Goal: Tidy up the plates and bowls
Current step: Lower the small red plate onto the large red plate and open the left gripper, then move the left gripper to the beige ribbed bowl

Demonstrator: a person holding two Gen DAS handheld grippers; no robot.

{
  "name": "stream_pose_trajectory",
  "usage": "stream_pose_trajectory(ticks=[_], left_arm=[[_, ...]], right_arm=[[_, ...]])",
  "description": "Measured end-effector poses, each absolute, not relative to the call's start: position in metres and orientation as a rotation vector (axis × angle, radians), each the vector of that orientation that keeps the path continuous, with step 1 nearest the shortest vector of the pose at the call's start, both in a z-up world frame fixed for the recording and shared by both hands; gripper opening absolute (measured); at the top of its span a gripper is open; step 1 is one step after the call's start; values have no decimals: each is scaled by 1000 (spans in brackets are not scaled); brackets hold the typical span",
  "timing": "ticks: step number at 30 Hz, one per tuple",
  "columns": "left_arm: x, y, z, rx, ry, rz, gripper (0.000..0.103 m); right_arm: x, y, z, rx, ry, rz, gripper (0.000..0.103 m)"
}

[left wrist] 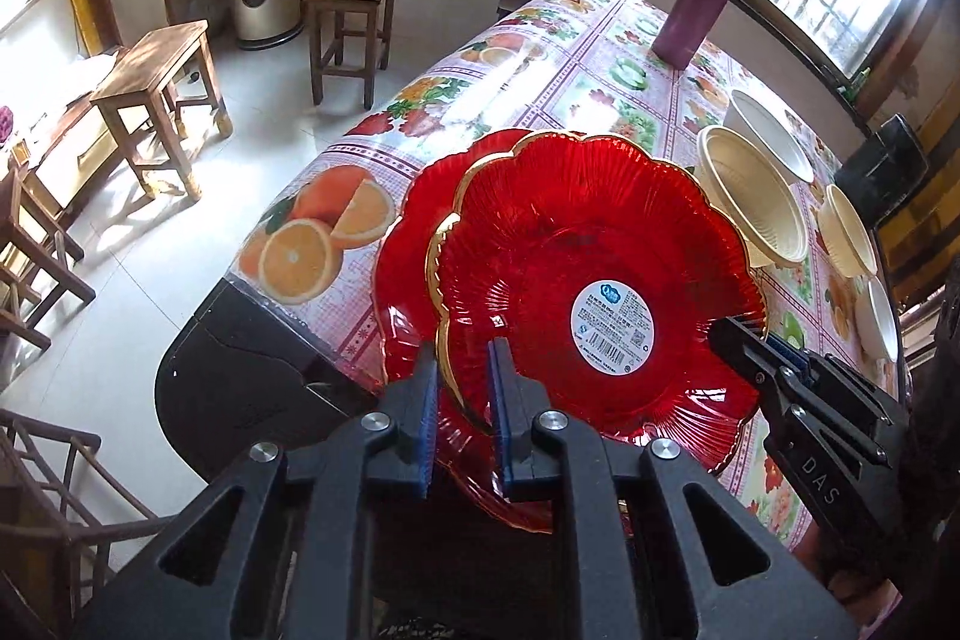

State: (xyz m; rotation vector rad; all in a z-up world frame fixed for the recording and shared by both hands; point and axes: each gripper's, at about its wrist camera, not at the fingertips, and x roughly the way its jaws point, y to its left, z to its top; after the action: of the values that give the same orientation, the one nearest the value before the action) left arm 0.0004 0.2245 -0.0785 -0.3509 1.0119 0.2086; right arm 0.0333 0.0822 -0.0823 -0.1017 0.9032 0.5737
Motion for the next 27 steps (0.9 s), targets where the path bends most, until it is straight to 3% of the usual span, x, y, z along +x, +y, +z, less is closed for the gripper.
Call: stream_pose_trajectory(ticks=[2, 4, 8, 9, 10, 11, 12, 13, 14, 18, 27], left_arm=[[1, 228, -77, -328, 1001, 245, 13], [-2, 233, -76, -329, 994, 256, 13], [-6, 238, -74, -343, 976, 283, 13], [-7, 237, -72, -332, 967, 302, 17], [-7, 236, -69, -310, 956, 333, 21], [-9, 234, -66, -282, 937, 367, 34], [-10, 232, -62, -255, 909, 397, 49], [-12, 228, -57, -229, 872, 424, 56], [-15, 224, -50, -205, 825, 446, 65], [-29, 199, -21, -122, 637, 467, 82], [-24, 117, 15, 63, 459, 341, 84]], right_arm=[[35, 87, -82, -134, 891, 563, 17], [37, 90, -82, -178, 886, 530, 24], [38, 89, -77, -197, 880, 554, 24], [35, 86, -72, -204, 852, 554, 29], [33, 82, -67, -209, 822, 550, 41], [30, 76, -62, -208, 793, 547, 48], [28, 69, -57, -193, 765, 546, 64], [27, 60, -52, -169, 735, 548, 73], [26, 50, -47, -143, 706, 548, 75], [27, 7, -33, -61, 605, 498, 80], [25, -121, -14, 180, 396, 290, 102]])
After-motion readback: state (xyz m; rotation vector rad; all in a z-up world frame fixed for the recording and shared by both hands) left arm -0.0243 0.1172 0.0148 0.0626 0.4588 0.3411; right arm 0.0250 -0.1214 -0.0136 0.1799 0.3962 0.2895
